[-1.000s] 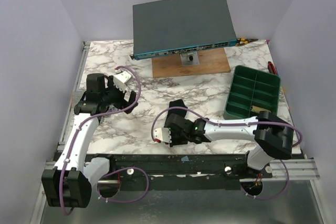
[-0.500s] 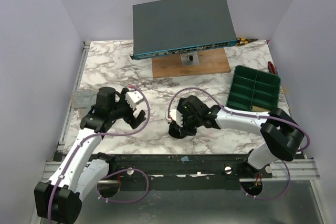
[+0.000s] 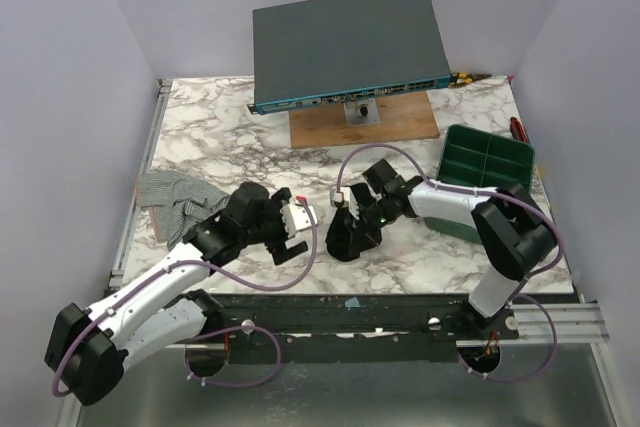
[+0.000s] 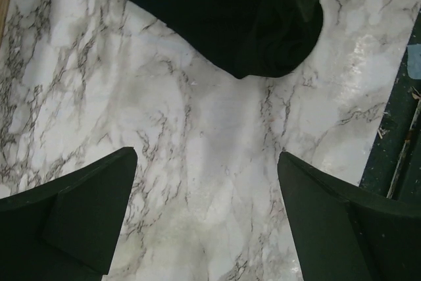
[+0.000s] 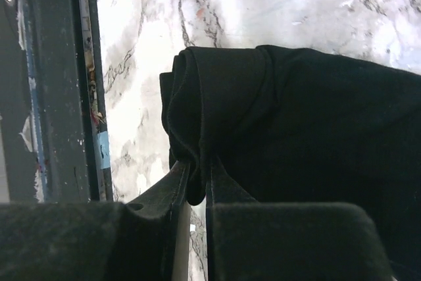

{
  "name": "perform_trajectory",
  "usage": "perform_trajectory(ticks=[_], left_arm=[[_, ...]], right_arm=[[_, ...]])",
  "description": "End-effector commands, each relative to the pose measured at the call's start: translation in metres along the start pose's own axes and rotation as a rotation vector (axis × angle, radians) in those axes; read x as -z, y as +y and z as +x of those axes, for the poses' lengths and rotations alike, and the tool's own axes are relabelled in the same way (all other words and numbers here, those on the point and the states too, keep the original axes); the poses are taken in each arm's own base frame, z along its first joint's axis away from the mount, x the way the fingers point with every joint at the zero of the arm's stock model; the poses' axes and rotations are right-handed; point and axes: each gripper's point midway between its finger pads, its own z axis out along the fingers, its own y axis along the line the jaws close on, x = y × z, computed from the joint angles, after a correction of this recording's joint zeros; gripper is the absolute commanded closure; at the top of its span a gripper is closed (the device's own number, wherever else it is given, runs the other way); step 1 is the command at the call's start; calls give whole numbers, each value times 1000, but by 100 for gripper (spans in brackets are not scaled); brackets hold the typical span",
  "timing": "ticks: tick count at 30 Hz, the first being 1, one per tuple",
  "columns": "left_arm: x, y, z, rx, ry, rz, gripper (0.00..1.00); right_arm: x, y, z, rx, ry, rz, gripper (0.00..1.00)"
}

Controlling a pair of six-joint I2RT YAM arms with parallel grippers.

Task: Roll the underwear
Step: Roll the underwear to the center of the board.

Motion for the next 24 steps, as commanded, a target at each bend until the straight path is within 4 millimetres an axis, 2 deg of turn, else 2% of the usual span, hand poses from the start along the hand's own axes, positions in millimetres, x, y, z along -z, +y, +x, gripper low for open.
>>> perform_trajectory(ticks=[1,9,15,24], left_arm=[[-13,-8,-12,-137,7,-10,5],[-42,-35,-23,-335,-20,-5,11],[-66,-55,-18,-450,-4,33,12],[-93,-66,-32,-509,-39,45,10]], right_arm=[[2,7,4,-94,-9,-106,89],[5,-2,7,-191,-15,-145,90],[7,-4,12,-233,-7,-212,90],[8,2,17,-266,12,-321,90]])
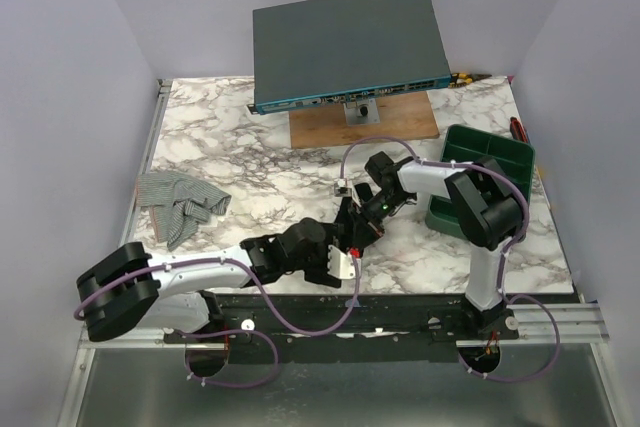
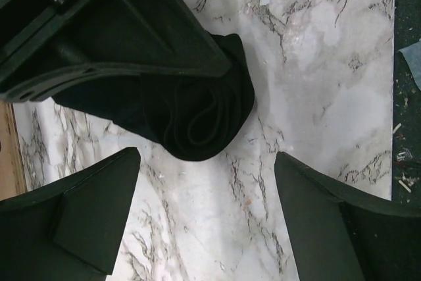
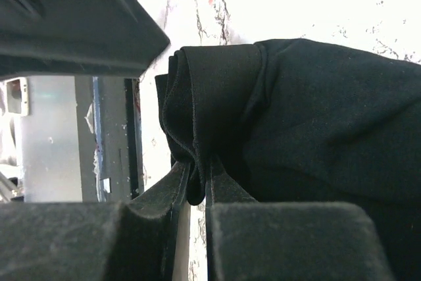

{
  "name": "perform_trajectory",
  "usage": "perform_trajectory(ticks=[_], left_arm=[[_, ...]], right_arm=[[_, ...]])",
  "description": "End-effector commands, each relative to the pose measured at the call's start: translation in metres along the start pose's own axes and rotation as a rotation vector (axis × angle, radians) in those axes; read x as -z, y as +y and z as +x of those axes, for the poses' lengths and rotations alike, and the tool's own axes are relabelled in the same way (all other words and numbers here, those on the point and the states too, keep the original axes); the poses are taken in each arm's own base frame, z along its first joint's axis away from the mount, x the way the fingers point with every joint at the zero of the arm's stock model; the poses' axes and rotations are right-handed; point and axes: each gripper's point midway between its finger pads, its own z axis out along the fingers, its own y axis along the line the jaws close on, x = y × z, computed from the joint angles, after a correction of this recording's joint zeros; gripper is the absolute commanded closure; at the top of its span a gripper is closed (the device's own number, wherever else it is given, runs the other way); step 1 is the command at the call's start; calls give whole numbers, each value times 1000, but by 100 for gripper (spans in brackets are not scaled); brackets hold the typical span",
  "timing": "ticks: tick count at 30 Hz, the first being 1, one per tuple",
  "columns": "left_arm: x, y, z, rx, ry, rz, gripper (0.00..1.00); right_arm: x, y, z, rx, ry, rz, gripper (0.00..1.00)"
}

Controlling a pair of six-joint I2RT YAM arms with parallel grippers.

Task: Roll the underwear
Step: Roll the underwear to the center of the board.

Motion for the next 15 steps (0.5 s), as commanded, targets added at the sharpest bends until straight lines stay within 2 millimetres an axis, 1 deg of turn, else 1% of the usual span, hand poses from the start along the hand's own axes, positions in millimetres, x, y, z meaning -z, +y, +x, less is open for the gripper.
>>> perform_trajectory(ticks=[1,6,12,15], left_arm=[[-14,15,-16,-49,-30,-58,10],[-22,13,-18,-55,-31,-54,13],[-32,15,-22,-51,-39,-49,19],[-37,13,-28,-45,-50,-23,25]], right_arm=[[-1,6,13,-44,33,-85,90],[-1,4,12,-60,28,-106,90],[-1,1,14,-64,31,-91,90],[-1,1,14,-66,31,-86,90]])
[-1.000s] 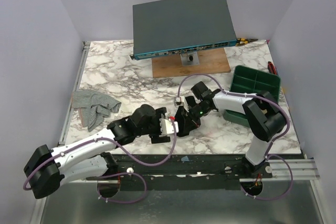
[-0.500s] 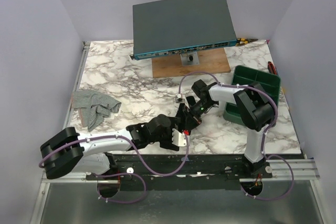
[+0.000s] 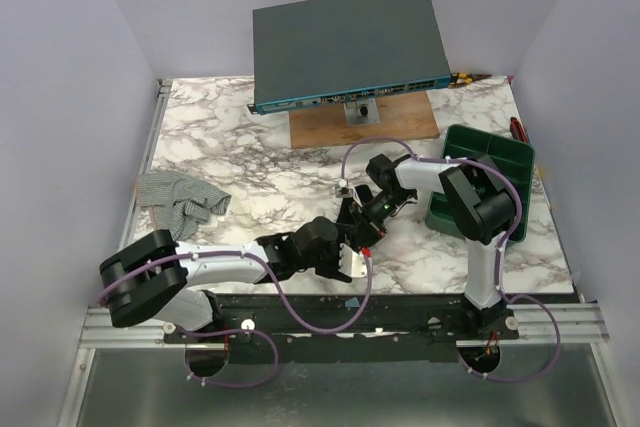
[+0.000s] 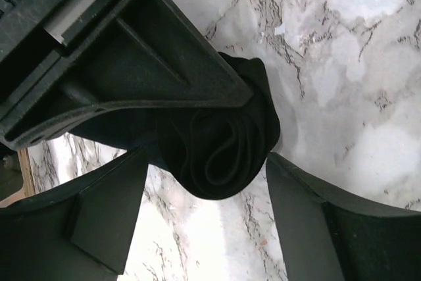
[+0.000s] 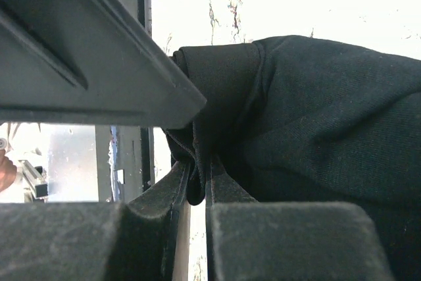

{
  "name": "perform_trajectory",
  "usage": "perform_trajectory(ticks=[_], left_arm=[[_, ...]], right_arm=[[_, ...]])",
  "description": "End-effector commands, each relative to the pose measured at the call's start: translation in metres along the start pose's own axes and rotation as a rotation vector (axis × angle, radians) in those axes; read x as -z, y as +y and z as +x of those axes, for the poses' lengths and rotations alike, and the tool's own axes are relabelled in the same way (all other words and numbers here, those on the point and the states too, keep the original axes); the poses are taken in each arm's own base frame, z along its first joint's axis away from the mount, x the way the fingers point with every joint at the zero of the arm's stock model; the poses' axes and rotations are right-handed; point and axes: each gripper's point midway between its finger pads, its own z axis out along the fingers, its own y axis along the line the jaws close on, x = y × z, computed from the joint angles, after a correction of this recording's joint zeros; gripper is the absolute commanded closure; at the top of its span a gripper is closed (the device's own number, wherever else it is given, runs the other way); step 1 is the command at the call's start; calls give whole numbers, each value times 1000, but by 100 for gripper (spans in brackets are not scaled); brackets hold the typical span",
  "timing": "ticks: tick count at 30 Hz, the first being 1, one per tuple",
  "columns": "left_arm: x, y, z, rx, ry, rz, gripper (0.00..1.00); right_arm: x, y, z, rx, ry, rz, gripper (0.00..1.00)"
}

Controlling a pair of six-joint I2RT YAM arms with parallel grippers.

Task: Roll the underwear
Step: Roll the underwear to the center of the board.

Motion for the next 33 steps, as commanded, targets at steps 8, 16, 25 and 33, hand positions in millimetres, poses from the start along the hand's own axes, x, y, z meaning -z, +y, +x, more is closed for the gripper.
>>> perform_trajectory(ticks=[8,16,25,33], left_arm=[[-13,-4,-15,-2,-22,62,29],[-9,-5,-7,11,6,50,14],[-1,-2,-6,-6,7,27,8],[3,-10,5,-65,61,55,8]], right_arm=[[0,-6,8,-18,21,16,90],[0,-8,13,-23,35,33,90],[-1,-9,13,-31,38,37,89],[-1,-10,13,-39,39,31,89]])
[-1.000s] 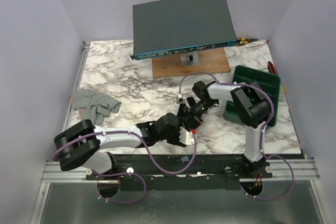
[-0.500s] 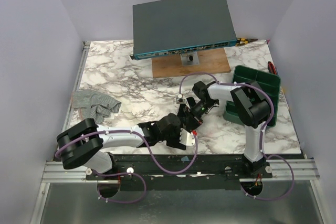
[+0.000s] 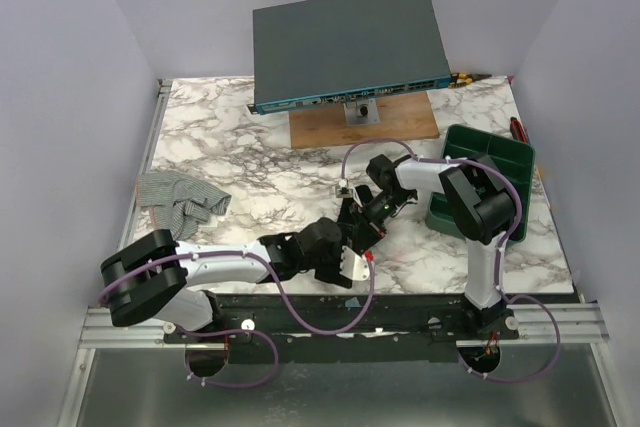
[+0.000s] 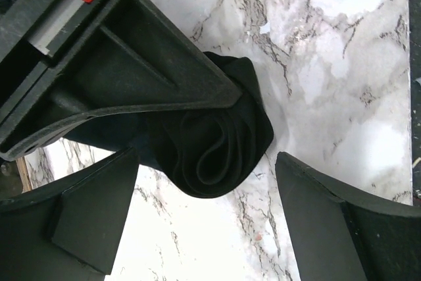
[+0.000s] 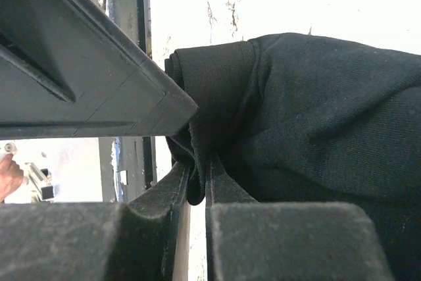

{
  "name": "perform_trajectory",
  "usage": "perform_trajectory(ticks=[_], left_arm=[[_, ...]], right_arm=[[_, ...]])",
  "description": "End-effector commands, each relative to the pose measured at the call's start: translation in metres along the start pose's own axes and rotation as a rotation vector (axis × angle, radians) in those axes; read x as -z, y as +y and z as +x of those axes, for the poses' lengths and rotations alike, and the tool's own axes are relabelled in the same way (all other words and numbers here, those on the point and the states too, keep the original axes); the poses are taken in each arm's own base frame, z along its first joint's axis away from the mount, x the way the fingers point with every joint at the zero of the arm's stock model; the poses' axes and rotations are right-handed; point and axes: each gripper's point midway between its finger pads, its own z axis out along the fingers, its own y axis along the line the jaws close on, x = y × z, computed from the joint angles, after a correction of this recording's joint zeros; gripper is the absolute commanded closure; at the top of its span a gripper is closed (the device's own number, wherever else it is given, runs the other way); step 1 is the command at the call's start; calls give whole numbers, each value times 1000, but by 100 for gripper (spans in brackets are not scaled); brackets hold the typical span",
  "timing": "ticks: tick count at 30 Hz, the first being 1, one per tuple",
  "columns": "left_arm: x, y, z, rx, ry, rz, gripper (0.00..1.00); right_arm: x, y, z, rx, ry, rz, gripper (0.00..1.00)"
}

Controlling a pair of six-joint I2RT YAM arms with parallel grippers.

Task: Roll the underwear
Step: Roll the underwear to the center of the board.

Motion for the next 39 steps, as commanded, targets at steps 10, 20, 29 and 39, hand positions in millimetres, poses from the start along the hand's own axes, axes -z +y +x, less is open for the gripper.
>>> perform_trajectory(ticks=[10,20,29,39], left_arm=[[-10,-10,16,-104,104,31,12],[-17,-12,20,-104,131,45,30],[-20,-22,15,-52,139,121,59],[-17,-38,9,25,166,260,100]], right_arm=[[0,-9,10,-24,45,19,90],[0,-9,12,-26,54,21,90],[2,-8,13,-23,58,36,89],[12,-14,4,-6,42,111,76]])
